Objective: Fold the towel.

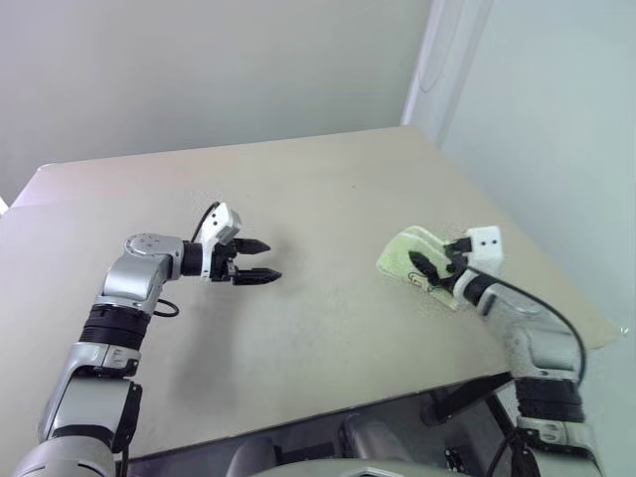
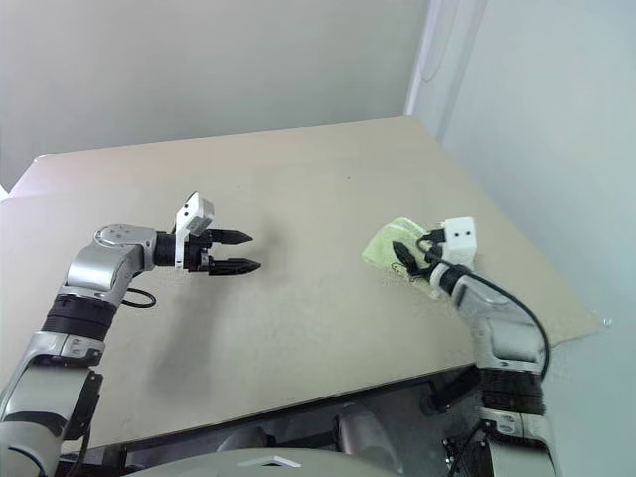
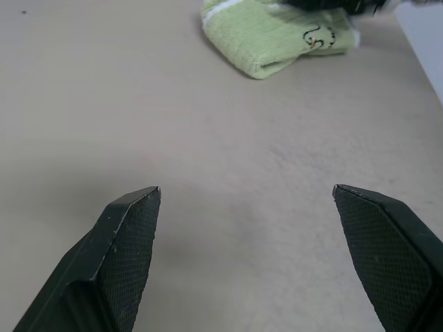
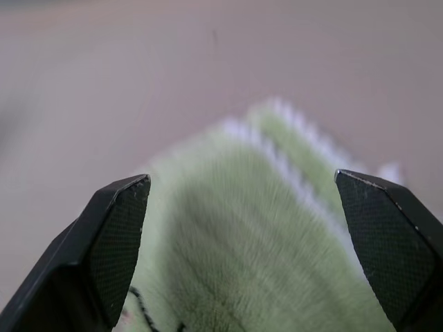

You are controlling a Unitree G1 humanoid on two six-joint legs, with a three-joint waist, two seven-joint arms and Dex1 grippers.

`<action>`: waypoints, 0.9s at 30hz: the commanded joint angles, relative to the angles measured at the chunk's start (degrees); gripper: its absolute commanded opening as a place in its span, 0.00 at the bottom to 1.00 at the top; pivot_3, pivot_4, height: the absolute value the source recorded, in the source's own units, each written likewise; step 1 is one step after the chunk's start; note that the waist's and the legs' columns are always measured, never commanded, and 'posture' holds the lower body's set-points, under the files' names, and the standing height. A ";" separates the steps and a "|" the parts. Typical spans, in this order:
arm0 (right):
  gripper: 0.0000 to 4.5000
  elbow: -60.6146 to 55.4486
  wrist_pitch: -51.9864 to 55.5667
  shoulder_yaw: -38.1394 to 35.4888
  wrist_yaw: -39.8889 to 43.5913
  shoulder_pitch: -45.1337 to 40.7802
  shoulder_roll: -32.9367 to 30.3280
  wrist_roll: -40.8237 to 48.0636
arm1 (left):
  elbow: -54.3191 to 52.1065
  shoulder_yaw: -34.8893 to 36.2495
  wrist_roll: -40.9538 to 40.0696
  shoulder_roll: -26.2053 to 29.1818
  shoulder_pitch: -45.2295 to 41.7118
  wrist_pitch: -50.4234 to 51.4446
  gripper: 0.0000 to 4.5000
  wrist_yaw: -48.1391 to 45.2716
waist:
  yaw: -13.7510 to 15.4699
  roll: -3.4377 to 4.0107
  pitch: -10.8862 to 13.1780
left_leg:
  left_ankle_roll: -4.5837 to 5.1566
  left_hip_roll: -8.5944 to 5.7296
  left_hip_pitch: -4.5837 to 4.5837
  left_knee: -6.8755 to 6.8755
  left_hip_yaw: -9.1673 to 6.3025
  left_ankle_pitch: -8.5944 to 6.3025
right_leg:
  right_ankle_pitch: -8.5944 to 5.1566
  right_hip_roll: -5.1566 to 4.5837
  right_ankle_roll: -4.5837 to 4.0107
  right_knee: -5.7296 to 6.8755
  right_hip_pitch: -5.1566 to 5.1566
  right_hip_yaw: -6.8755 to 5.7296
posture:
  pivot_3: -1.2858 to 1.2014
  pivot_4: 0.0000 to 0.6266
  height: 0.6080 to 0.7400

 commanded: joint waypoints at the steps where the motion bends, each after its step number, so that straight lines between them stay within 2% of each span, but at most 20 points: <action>1: 0.99 -7.36 3.26 -2.40 2.33 0.37 -2.65 4.70 | -2.76 1.92 -2.29 1.20 -0.35 0.87 0.94 -0.82 | -0.10 0.00 0.00 | 0.00 0.00 0.01 -0.01 0.00 0.00 | 0.00 0.01 0.00 0.00 -0.01 0.00 | 0.52 0.00 1.00; 8: 0.99 -10.17 5.50 -1.15 4.75 1.97 -5.97 6.30 | -3.76 1.74 -4.02 2.77 -0.34 0.24 0.94 -3.85 | -0.16 0.02 0.05 | 0.00 0.01 0.06 -0.01 0.05 0.00 | -0.03 0.00 -0.05 -0.01 0.00 0.02 | 0.52 0.00 1.00; 12: 0.99 -9.68 4.70 0.55 4.48 0.87 -5.34 5.67 | -3.05 1.46 -3.42 3.39 -0.73 -2.46 0.94 -4.58 | -0.19 0.05 0.09 | 0.00 0.01 0.04 -0.02 0.05 0.00 | -0.04 0.00 -0.06 -0.03 -0.04 0.02 | 0.52 0.00 1.00; 16: 0.99 -9.51 3.91 2.17 3.46 0.96 -4.47 4.71 | -1.03 1.63 -2.38 3.66 -1.65 -5.55 0.94 -4.01 | -0.11 0.07 0.09 | 0.00 0.01 -0.17 -0.02 0.05 0.00 | -0.04 0.00 -0.06 -0.03 -0.22 0.02 | 0.52 0.00 1.00; 20: 0.99 -10.01 4.13 3.68 3.72 1.46 -4.52 4.81 | -0.65 2.02 -2.71 3.28 -1.80 -6.38 0.94 -3.32 | 0.15 0.07 0.09 | -0.01 0.00 -0.81 0.07 0.05 0.00 | -0.02 0.00 -0.04 0.05 -0.82 0.02 | 0.52 0.00 1.00; 27: 0.99 -10.27 5.57 4.74 4.86 0.78 -5.98 5.41 | -1.96 2.53 -3.36 2.74 -0.01 -6.88 0.94 -1.21 | 0.39 0.07 0.09 | 0.00 0.00 -0.87 0.05 0.05 0.00 | -0.02 0.00 -0.03 0.01 -0.86 0.02 | 0.52 0.00 1.00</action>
